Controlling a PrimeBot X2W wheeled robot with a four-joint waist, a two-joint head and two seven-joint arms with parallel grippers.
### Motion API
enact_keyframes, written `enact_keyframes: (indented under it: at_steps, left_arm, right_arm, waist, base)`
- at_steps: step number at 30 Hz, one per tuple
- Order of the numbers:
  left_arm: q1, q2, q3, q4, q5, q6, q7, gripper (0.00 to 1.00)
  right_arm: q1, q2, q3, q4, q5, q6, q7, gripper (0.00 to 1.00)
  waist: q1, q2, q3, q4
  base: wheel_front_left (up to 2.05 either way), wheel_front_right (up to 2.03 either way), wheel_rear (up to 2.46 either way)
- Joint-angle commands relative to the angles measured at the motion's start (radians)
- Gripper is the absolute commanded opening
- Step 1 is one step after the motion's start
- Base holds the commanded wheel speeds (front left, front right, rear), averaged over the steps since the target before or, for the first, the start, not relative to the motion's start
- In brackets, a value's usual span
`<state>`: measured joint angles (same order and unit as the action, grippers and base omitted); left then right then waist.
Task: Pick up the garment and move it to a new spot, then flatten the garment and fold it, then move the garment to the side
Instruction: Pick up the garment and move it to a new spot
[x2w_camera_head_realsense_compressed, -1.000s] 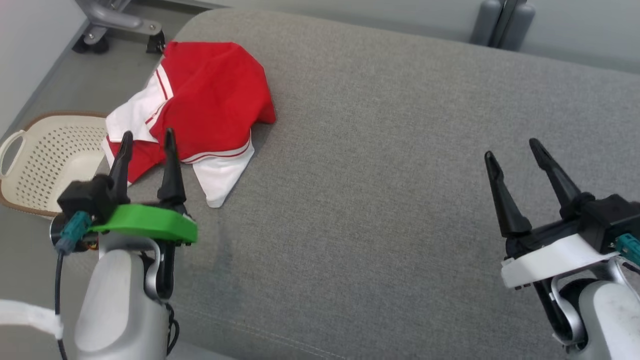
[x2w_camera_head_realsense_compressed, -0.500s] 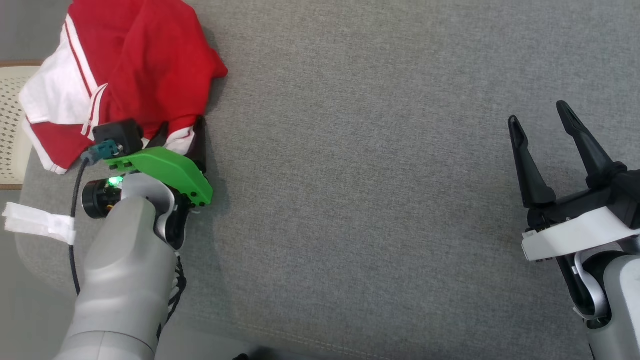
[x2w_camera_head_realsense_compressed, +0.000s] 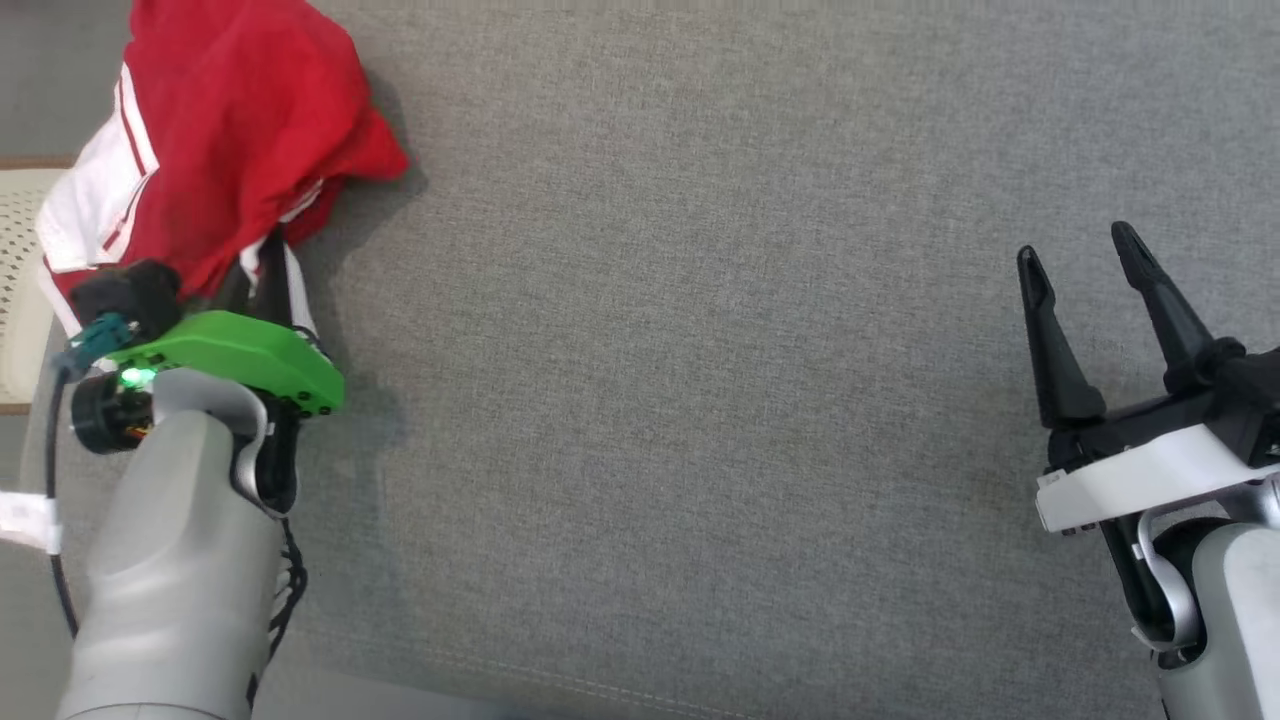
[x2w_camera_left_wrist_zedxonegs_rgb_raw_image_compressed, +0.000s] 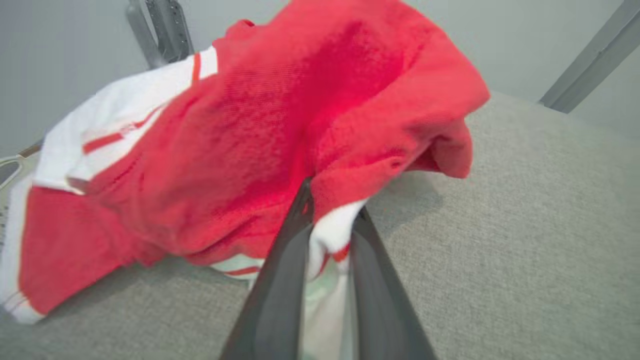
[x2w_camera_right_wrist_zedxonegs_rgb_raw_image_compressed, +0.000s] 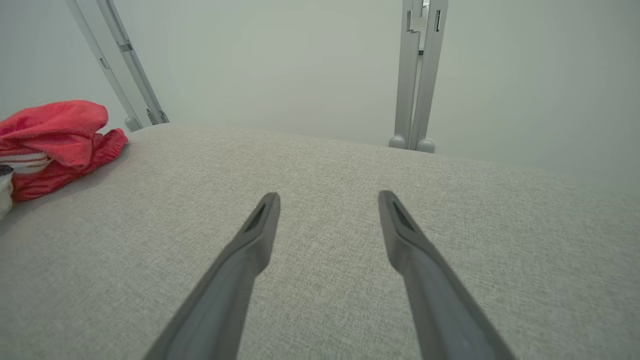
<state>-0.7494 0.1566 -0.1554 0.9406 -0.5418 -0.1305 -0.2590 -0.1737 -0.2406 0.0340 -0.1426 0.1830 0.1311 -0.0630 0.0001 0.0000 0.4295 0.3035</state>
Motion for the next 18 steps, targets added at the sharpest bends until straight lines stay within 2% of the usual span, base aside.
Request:
enact_keyframes:
  at_steps: [1,5,9,13,18]
  left_arm:
    - [0.033,0.014,0.022,-0.050,0.019,0.010,-0.006,0.00]
    - [0.153,0.032,0.102,-0.258,0.077,0.043,-0.005,0.00]
    - [0.255,0.032,0.141,-0.436,0.133,0.060,-0.005,0.00]
    - [0.345,0.039,0.140,-0.568,0.171,0.071,-0.005,0.00]
    - [0.444,0.029,0.096,-0.673,0.192,0.066,0.027,0.00]
  right_arm:
    - [0.016,0.006,0.001,0.010,-0.001,-0.001,-0.006,1.00]
    - [0.041,0.032,0.007,0.034,-0.005,-0.001,-0.020,1.00]
    - [0.070,0.056,0.012,0.057,-0.010,-0.001,-0.032,1.00]
    - [0.100,0.080,0.024,0.082,-0.011,-0.001,-0.045,1.00]
    - [0.128,0.106,0.038,0.109,-0.011,-0.001,-0.051,1.00]
  waist:
    - [-0.0001,0.0000,-0.057,0.006]
    - [-0.0001,0.0000,-0.132,0.003]
    - [-0.0001,0.0000,-0.207,0.000]
    - [-0.0001,0.0000,-0.283,-0.017]
    - [-0.0001,0.0000,-0.350,-0.071]
  base:
    - [0.00,0.00,0.00]
    - [0.00,0.00,0.00]
    - [0.00,0.00,0.00]
    - [0.00,0.00,0.00]
    - [0.00,0.00,0.00]
